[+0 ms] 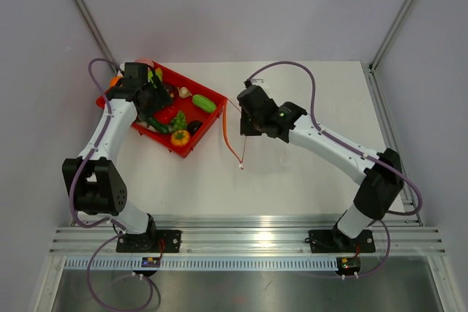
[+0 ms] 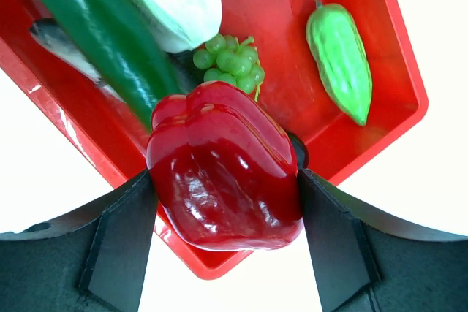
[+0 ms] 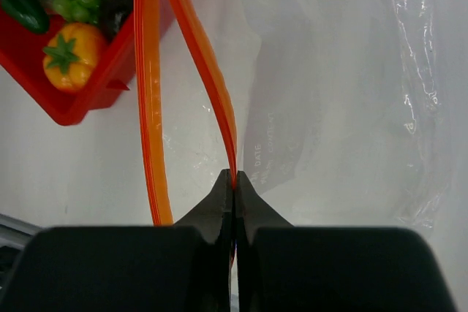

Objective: Place the food in the zip-top bag and seal the zipper
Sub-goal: Pick up the fake vegetable from the bin, then place the fake vegetable in the zipper food storage bag.

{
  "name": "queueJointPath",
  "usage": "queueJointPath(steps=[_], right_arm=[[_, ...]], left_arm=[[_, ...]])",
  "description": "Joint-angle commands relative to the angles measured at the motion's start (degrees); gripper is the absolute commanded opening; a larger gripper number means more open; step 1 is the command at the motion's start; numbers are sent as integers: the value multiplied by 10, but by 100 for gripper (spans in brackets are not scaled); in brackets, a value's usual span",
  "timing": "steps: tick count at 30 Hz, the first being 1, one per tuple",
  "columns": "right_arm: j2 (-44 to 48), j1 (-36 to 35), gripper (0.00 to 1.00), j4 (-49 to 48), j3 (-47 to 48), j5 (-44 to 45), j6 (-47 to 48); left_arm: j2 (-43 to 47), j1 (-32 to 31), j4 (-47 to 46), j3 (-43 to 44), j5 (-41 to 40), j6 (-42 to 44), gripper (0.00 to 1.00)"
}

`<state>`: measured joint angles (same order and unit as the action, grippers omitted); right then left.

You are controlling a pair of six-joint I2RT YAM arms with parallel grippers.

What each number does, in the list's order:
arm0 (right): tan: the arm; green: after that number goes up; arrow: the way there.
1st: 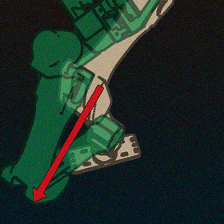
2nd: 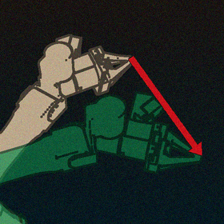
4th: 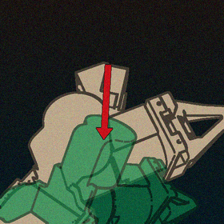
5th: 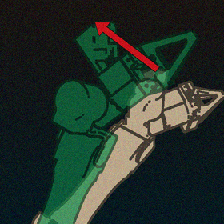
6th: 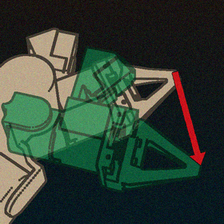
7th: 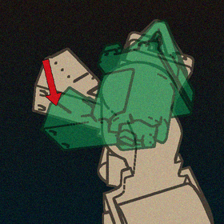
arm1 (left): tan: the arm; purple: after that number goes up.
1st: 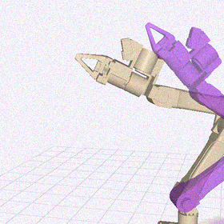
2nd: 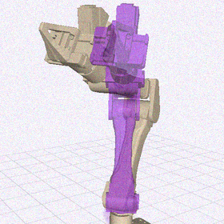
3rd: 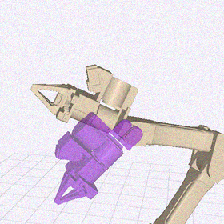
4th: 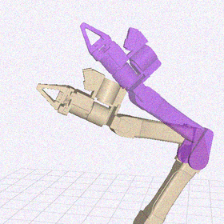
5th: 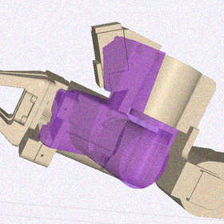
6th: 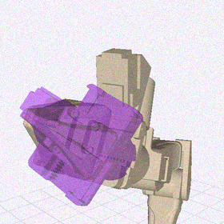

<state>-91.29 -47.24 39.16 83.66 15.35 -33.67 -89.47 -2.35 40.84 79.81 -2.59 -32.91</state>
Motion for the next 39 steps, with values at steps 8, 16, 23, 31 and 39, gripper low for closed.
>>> queueJointPath(steps=[8, 16, 23, 31, 39], right_arm=[[-201, -16, 0, -21, 227, -91, -23], [-231, -23, 0, -33, 245, -110, -39], [-231, -26, 0, -43, 240, -113, -52], [-241, -25, 0, -44, 251, -115, -58], [-236, -26, 0, -54, 246, -127, -68]], left_arm=[[94, 2, 16, 24, 55, 52, 23], [141, 2, 25, 12, 88, 55, 23], [158, 2, 21, -4, 143, 50, 23], [189, -7, 2, -27, 202, 35, 22], [199, -18, -24, -45, 271, 7, 22]])
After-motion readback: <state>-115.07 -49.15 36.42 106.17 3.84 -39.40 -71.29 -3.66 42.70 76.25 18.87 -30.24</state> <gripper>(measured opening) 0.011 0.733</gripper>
